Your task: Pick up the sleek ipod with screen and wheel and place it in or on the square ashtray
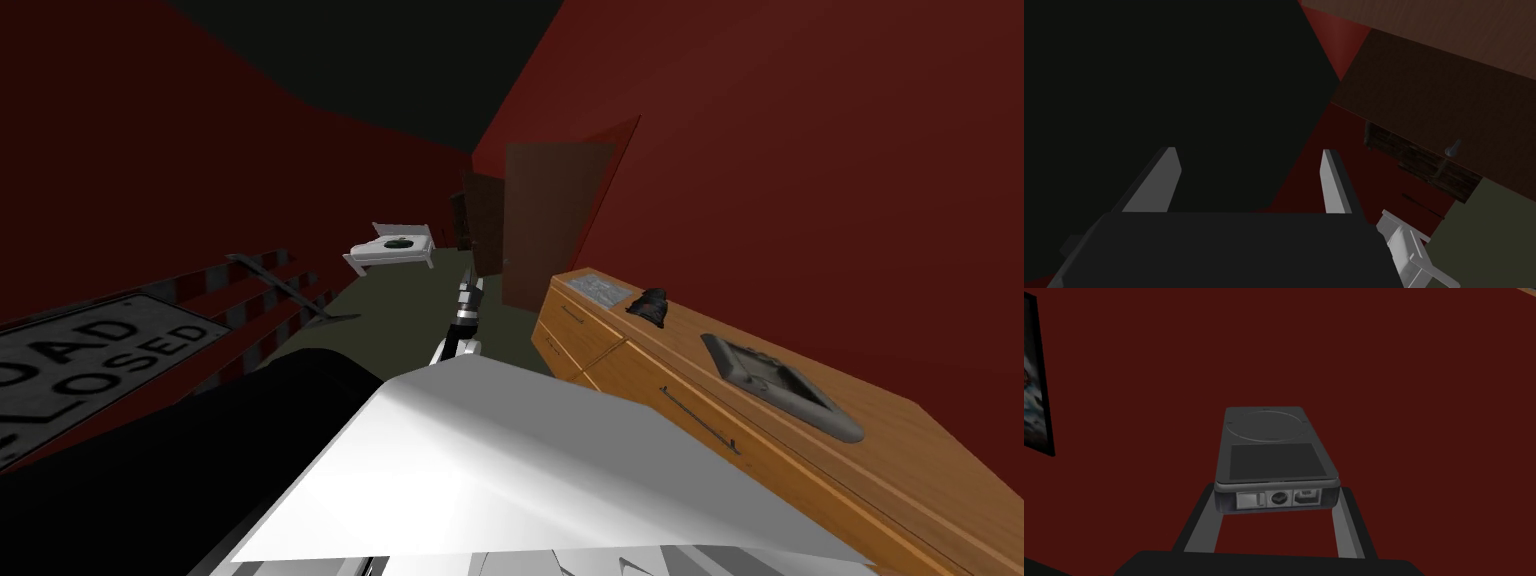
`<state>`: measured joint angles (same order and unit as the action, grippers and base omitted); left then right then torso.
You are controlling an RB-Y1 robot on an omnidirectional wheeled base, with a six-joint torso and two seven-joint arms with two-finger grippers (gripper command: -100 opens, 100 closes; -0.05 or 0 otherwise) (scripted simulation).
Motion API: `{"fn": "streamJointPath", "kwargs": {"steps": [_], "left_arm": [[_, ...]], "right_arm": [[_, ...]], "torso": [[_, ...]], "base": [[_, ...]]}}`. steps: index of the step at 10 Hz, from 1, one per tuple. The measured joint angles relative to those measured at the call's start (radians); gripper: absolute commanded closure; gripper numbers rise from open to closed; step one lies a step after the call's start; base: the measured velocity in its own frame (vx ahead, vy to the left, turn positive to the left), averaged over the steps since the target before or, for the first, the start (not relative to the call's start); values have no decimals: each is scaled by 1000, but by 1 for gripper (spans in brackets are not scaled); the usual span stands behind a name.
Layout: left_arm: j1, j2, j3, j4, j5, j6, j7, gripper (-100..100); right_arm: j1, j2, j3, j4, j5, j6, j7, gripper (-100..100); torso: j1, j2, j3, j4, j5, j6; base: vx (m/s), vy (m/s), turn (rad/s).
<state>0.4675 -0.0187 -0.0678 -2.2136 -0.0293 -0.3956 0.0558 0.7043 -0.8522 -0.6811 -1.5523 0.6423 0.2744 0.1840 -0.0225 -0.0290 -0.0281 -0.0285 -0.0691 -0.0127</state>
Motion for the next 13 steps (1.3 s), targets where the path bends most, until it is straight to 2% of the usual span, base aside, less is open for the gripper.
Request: {"fn": "streamJointPath", "kwargs": {"steps": [5,6,10,11,12,13], "left_arm": [[0,0,0,0,0,0,0,0],[0,0,0,0,0,0,0,0],[0,0,0,0,0,0,0,0],[0,0,0,0,0,0,0,0],[0,0,0,0,0,0,0,0],[0,0,0,0,0,0,0,0]], "right_arm": [[-86,14,3,19,-12,-20,3,100],[-89,13,3,19,-12,-22,2,-100],[-89,13,4,19,-12,-22,2,-100],[-89,13,4,19,-12,-22,2,0],[-89,13,4,19,-12,-22,2,-100],[-75,-2,-4,11,-25,-18,-1,-100]], "torso": [[1,2,1,1,0,2],[1,6,4,2,0,4],[2,12,7,4,1,4],[2,12,7,4,1,4],[2,12,7,4,1,4],[3,12,8,4,1,5]], "base": [[90,-11,101],[11,-2,2],[1,0,0],[0,0,0],[-1,20,-48],[-8,48,-88]]}}
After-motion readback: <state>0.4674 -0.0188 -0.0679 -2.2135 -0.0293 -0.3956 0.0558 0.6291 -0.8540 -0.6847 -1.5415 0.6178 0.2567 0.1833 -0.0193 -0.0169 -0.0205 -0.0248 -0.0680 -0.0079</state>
